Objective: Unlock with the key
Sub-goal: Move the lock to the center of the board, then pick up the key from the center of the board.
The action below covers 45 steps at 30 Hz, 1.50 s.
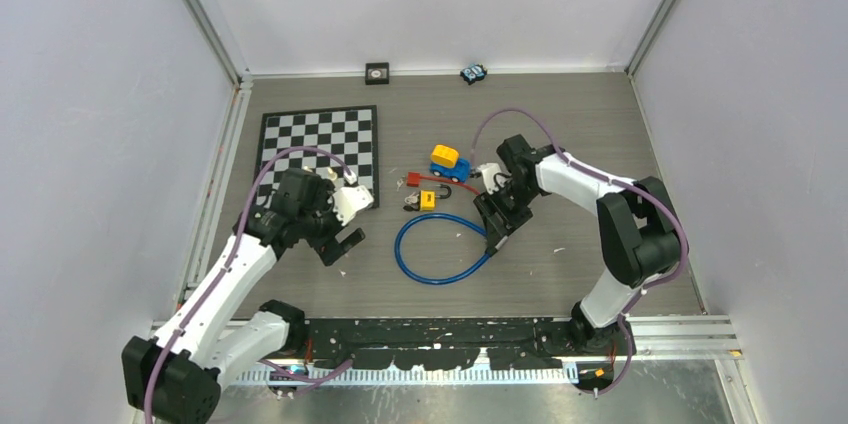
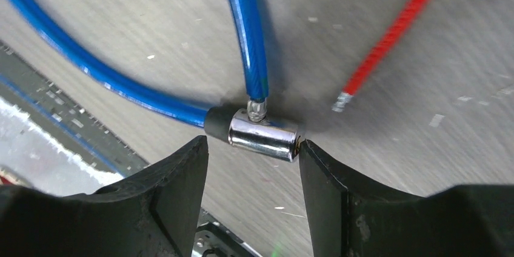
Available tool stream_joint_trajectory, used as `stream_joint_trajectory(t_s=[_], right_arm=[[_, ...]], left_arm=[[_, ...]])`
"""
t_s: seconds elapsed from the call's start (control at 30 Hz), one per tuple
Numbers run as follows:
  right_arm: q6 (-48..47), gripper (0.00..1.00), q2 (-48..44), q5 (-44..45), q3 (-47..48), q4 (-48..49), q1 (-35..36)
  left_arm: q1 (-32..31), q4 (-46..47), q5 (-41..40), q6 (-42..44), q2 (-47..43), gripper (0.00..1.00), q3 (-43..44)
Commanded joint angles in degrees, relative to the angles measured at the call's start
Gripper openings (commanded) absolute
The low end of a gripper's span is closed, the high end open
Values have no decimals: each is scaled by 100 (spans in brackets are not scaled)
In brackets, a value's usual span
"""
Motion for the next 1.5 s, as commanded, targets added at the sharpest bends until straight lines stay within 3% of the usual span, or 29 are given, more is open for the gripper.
stream_joint_trajectory(t_s=[0.0,0.1,0.23,0.4,0.53,0.87,1.13,1.23,1.47], right_arm=[[-184,61,-73,-888,182,-382,267],[-182,61,-302,-893,244,-395,305],[-117,61,-795,-183,257,-171,255],[-109,61,-1080,-170,260,-148,185],[-121,61,-1055,-179,223,-149,163],[-124,60,-995,-226,200,-138,108],[-128,60,-990,-277,195,-146,44],[-107,60,-983,-304,202,-150,37],[-248,60,-1103,-473,538,-326,36]], left_arm=[[28,117,-421,370,352,98,79],[28,69,-598,752,712,99,120],[28,181,-783,1102,1122,98,114],[28,155,-764,1808,1538,86,209],[28,136,-704,2287,1979,83,352],[28,286,-714,2450,3087,67,751],[28,398,-622,2416,3458,53,696],[28,516,-586,2390,3524,43,634],[28,-14,-83,2082,3367,0,930]])
